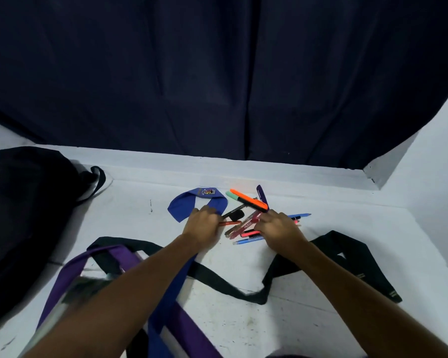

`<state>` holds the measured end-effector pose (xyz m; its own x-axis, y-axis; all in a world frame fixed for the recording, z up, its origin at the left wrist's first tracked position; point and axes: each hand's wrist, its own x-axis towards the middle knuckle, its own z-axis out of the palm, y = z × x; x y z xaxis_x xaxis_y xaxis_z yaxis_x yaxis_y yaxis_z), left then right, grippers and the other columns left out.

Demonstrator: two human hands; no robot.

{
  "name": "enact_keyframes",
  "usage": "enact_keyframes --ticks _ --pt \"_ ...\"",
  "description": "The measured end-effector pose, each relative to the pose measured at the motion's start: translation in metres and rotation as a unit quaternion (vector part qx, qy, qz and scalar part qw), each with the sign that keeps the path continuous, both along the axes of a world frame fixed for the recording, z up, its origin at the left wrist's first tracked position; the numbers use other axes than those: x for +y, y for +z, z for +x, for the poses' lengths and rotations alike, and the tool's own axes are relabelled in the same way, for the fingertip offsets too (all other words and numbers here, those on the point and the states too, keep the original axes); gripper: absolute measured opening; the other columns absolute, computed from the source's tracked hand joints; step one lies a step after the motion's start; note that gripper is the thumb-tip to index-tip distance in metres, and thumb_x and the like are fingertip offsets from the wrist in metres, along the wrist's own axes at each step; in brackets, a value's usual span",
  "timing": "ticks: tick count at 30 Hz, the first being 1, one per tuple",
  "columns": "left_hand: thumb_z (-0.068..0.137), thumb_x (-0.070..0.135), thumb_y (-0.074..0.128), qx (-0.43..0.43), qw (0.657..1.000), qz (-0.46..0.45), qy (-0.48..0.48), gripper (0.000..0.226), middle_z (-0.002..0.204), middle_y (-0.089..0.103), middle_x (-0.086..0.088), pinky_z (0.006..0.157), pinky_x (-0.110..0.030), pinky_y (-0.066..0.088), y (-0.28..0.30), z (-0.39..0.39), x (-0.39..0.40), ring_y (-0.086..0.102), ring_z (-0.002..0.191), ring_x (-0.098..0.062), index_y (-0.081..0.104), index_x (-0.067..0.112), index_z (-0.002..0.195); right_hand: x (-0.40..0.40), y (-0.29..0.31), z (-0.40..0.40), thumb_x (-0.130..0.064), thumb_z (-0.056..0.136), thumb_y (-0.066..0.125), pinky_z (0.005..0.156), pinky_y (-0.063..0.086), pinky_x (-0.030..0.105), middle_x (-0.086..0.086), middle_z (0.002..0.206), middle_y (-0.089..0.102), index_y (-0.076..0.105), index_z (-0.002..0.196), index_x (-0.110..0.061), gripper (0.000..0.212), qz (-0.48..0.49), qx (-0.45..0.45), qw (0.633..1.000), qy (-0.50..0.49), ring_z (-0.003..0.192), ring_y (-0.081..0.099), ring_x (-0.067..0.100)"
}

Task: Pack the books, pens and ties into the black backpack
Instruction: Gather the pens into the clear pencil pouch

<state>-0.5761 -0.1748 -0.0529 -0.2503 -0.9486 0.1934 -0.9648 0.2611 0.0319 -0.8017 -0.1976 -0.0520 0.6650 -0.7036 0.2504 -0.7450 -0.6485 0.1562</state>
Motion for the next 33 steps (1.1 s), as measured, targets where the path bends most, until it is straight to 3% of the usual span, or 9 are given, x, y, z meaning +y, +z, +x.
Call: enact_keyframes --ticks 3,6,9,11,13,18,22,26,33 --pt "0.096 0.028 0.048 0.052 0.999 -0.003 0.002 0.028 0.098 0.061 -0.012 0.066 -0.032 0.033 0.003 0.002 0.002 0.057 0.092 -0.032 0.066 0.007 0.097 0.004 0.0 -0.005 0.004 0.057 0.08 0.055 0.05 0.032 0.007 0.081 0.065 0.07 0.083 -0.01 0.031 0.009 -0.04 0.998 0.044 0.069 0.062 0.024" --pt "0.094 0.022 0.053 0.148 0.989 0.011 0.021 0.024 0.101 0.058 -0.016 0.064 -0.035 0.038 0.016 0.006 0.005 0.057 0.086 -0.034 0.055 0.002 0.107 0.011 0.018 -0.012 0.003 0.089 0.056 0.068 0.051 0.029 0.005 0.099 0.056 0.061 0.107 -0.007 0.022 0.088 -0.182 0.979 0.031 0.074 0.058 0.021" --pt "0.093 0.011 0.05 0.232 0.967 0.074 0.076 0.016 0.095 0.063 -0.015 0.066 -0.032 0.04 0.031 0.007 0.002 0.058 0.082 -0.027 0.051 0.005 0.108 0.006 0.041 -0.022 -0.006 0.097 0.042 0.064 0.043 0.024 -0.001 0.098 0.047 0.054 0.108 -0.009 0.017 0.132 -0.276 0.952 -0.007 0.074 0.052 0.018" --pt "0.09 0.016 0.055 0.256 0.954 0.117 0.105 0.003 0.079 0.061 -0.005 0.063 -0.03 0.04 0.034 0.001 -0.003 0.058 0.078 -0.024 0.056 0.014 0.088 -0.006 0.045 -0.03 -0.008 0.093 0.05 0.065 0.042 0.024 -0.001 0.096 0.049 0.054 0.104 -0.015 0.013 0.153 -0.252 0.954 -0.057 0.076 0.052 0.016" --pt "0.088 0.025 0.059 0.256 0.948 0.152 0.113 0.019 0.069 0.058 0.0 0.057 -0.029 0.037 0.029 -0.011 -0.006 0.058 0.074 -0.022 0.055 0.018 0.071 -0.015 0.039 -0.032 -0.016 0.091 0.057 0.07 0.041 0.025 -0.003 0.098 0.05 0.06 0.106 -0.019 0.016 0.197 -0.179 0.958 -0.103 0.082 0.052 0.015" --pt "0.088 0.028 0.064 0.237 0.946 0.187 0.117 0.015 0.072 0.061 0.0 0.055 -0.024 0.039 0.014 -0.032 -0.015 0.06 0.069 -0.016 0.064 0.017 0.078 -0.023 0.027 -0.024 -0.027 0.087 0.064 0.071 0.039 0.027 -0.001 0.101 0.054 0.068 0.102 -0.019 0.018 0.286 -0.083 0.948 -0.111 0.089 0.052 0.016" --pt "0.086 0.025 0.057 0.245 0.938 0.203 0.133 0.016 0.067 0.06 0.002 0.052 -0.024 0.039 0.011 -0.033 -0.022 0.063 0.071 -0.019 0.065 0.014 0.078 -0.02 0.028 -0.021 -0.017 0.09 0.056 0.072 0.044 0.03 0.003 0.094 0.061 0.07 0.091 -0.013 0.014 0.283 -0.103 0.947 -0.109 0.086 0.055 0.018" --pt "0.089 0.025 0.053 0.236 0.94 0.211 0.129 0.023 0.062 0.053 0.002 0.048 -0.024 0.036 0.015 -0.028 -0.02 0.053 0.059 -0.015 0.056 0.015 0.068 -0.014 0.032 -0.028 -0.023 0.095 0.052 0.071 0.039 0.028 0.004 0.098 0.057 0.064 0.105 -0.018 0.017 0.254 -0.137 0.951 -0.11 0.086 0.051 0.017" --pt "0.099 0.022 0.042 0.2 0.928 0.294 0.114 0.02 0.102 0.062 -0.011 0.075 -0.034 0.043 0.041 0.004 -0.01 0.059 0.093 -0.025 0.057 0.009 0.101 -0.003 0.052 -0.023 -0.023 0.102 0.04 0.065 0.043 0.031 0.002 0.086 0.055 0.045 0.108 -0.019 0.009 0.246 -0.265 0.924 -0.12 0.073 0.051 0.016"
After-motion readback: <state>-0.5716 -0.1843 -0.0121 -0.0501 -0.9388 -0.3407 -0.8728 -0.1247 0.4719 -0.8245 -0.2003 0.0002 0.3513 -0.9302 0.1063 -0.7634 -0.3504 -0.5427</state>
